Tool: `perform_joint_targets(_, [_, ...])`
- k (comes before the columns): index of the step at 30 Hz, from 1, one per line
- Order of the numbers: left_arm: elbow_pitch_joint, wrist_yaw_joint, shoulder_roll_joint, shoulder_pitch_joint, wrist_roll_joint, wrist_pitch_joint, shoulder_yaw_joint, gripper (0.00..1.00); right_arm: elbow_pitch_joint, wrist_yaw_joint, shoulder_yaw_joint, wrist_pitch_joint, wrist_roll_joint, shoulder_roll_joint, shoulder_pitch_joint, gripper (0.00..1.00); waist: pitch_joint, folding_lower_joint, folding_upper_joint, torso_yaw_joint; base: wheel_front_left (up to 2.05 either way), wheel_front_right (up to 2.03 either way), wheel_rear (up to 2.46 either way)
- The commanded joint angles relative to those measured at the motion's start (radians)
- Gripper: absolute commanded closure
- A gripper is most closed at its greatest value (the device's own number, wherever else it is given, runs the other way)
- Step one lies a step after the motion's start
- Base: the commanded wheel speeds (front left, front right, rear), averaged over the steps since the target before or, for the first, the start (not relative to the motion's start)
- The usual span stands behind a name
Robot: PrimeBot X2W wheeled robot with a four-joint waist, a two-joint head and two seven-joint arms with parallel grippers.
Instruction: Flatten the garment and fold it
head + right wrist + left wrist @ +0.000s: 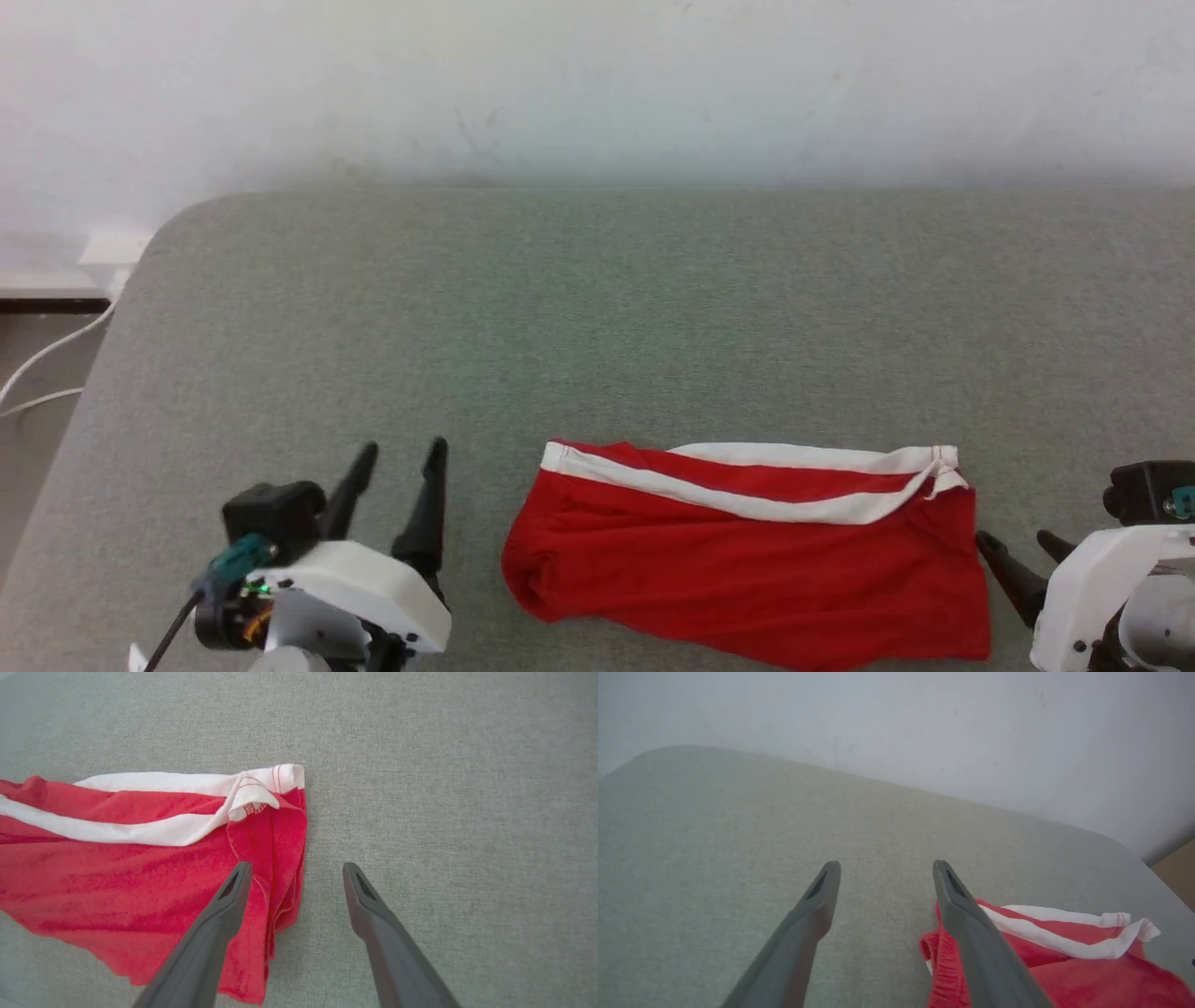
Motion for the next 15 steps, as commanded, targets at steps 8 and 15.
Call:
perform_joint_targets(8, [0.008,-0.016,-0.028,-0.025,0.140,-0.250,0.053,0.00,0.112,-0.001,0.007,0.116,0.028,0.013,-0.063,0.00,0.020,0.0000,0.0000,0.044,0.00,0.00,0.00])
perform_joint_targets(15, [-0.014,-0.029,-0.059,-0.015,0.272,-0.257,0.120,0.00,0.291,-0.001,0.044,0.162,0.033,0.032,-0.131,0.00,0.024,0.0000,0.0000,0.064,0.00,0.00,0.00])
